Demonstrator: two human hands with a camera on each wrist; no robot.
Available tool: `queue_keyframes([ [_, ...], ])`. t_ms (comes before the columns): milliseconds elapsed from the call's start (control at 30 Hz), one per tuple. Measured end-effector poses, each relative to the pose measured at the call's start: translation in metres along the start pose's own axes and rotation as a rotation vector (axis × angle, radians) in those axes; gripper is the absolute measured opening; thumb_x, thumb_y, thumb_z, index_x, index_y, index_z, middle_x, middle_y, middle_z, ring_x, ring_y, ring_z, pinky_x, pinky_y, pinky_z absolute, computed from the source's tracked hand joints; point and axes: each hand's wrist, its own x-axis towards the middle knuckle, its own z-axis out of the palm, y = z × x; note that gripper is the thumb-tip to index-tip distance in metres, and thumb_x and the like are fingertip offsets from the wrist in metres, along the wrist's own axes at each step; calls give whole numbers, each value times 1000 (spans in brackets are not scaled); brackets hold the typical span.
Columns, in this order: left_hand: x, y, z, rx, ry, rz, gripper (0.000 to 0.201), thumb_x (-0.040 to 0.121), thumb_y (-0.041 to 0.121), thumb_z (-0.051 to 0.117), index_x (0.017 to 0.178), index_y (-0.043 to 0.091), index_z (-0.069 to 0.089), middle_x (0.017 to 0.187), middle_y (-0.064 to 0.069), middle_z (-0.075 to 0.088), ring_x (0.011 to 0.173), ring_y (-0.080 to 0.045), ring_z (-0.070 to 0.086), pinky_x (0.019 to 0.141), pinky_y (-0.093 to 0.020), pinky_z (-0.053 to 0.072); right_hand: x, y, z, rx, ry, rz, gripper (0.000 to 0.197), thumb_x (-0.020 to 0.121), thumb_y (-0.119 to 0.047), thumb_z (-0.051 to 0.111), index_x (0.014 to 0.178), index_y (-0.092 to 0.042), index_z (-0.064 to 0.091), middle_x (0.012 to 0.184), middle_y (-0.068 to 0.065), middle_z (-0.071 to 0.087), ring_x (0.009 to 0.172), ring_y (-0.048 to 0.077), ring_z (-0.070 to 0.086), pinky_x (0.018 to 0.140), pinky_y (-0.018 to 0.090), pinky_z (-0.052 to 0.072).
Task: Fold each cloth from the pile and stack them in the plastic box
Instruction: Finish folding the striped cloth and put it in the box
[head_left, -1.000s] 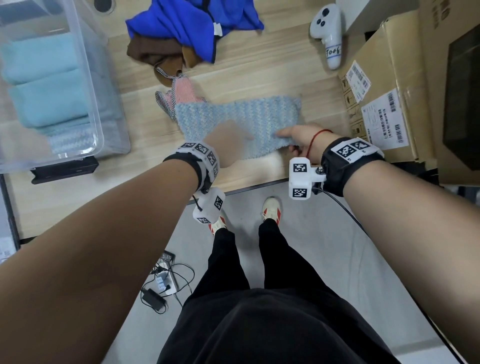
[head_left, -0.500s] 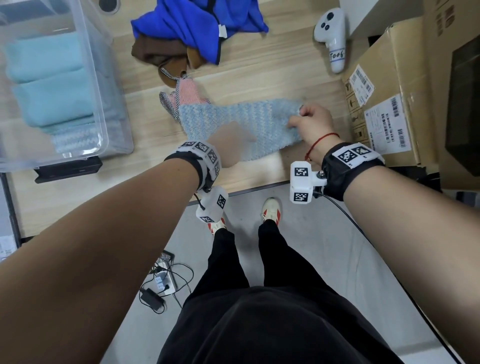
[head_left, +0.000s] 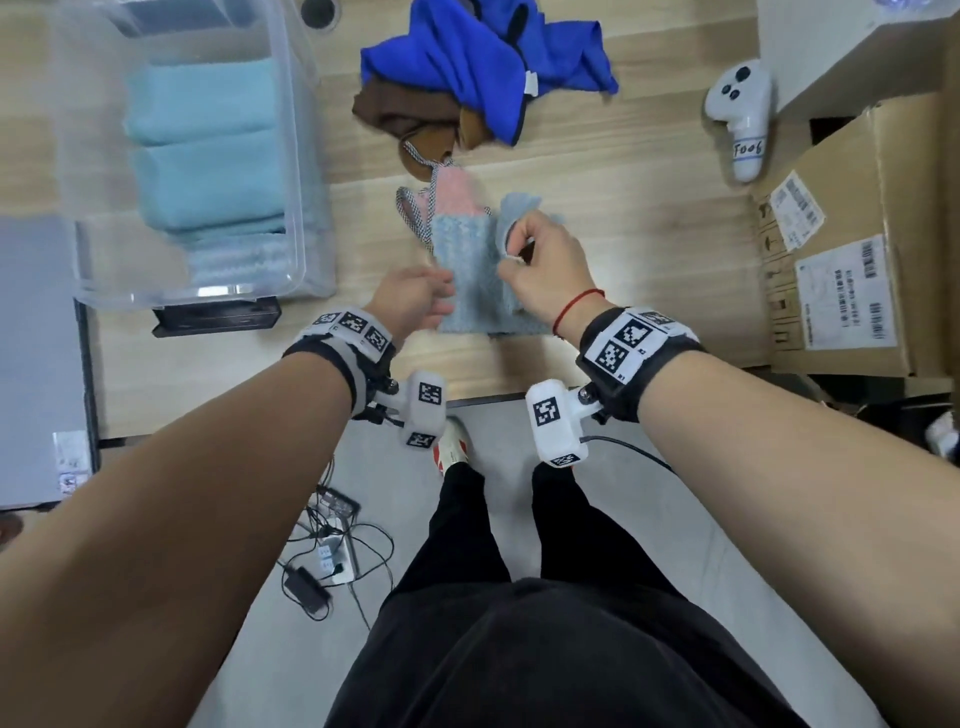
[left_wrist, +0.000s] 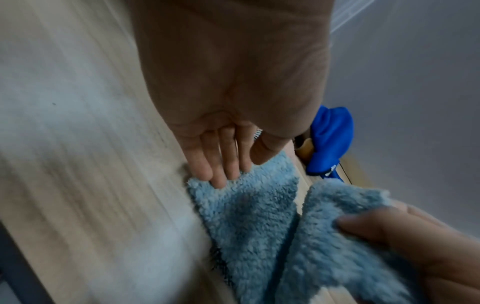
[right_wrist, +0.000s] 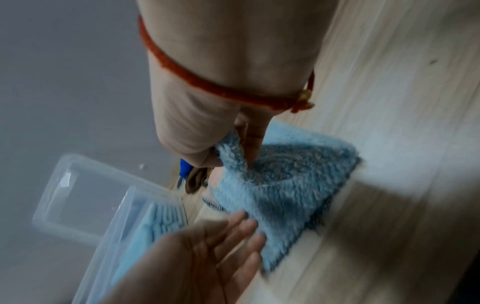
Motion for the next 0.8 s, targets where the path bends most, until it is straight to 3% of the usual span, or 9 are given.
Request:
queue_keyframes([
  [133,0,-2,-1,-39,-96,-37,17,98,30,49,101,17,59,80,4,56,64,-10,52,58,-21,42,-1,-1,36,-92,-134,-81,21,69,0,59,75,-18,48,89,1,55,77,17,54,71,31,42],
  [200,1,-2,-2,-45,-88,-45,32,100,43,42,103,18,62,75,5,58,54,-6,52,52,-20,45,-2,2,46,-146,-235,-94,18,72,-6,64,82,-18,54,119,6,56,110,22,55,91,27,41],
  [267,4,-3,-6,-31,-90,-39,41,99,50,40,103,17,63,78,6,65,55,-6,57,54,-22,49,-2,6,49,-192,-332,-67,23,76,-15,66,94,-23,56,151,6,37,138,18,37,104,21,28],
  [333,7,-6,-9,52,-113,3,56,87,62,53,110,13,65,101,-1,70,80,-18,66,69,-30,52,-2,11,47,-168,-333,-58,26,76,-16,65,99,-23,58,154,1,32,126,19,50,106,29,36],
  [400,17,-16,-13,142,-56,48,77,65,67,66,106,2,64,95,-7,65,82,-26,61,75,-39,52,-3,15,38,-155,-263,-55,25,76,-10,63,99,-19,61,144,0,42,94,17,63,94,34,48],
  [500,18,-18,-11,287,68,115,58,64,50,79,100,8,62,91,-7,66,86,-22,65,87,-42,55,-5,22,19,-233,-145,-78,25,76,-4,59,97,-17,62,116,-2,49,74,17,59,85,33,49],
  [633,15,-14,-9,576,173,143,52,68,38,83,106,15,55,98,2,64,91,-15,62,82,-30,51,-8,44,-2,-358,-32,22,32,77,-10,63,107,-19,58,113,-1,44,89,19,56,88,31,47],
  [700,16,-11,-5,586,80,114,58,64,44,83,105,9,64,101,0,70,92,-18,66,86,-36,54,-11,54,-6,-384,4,132,49,77,-18,69,121,-16,48,121,6,45,103,23,53,92,30,45],
  [800,15,-9,-1,506,-22,58,54,66,44,83,104,10,69,104,-4,72,95,-22,68,88,-43,56,-12,62,-5,-295,-12,332,65,78,-32,75,129,-10,42,117,5,53,98,18,52,82,26,42],
])
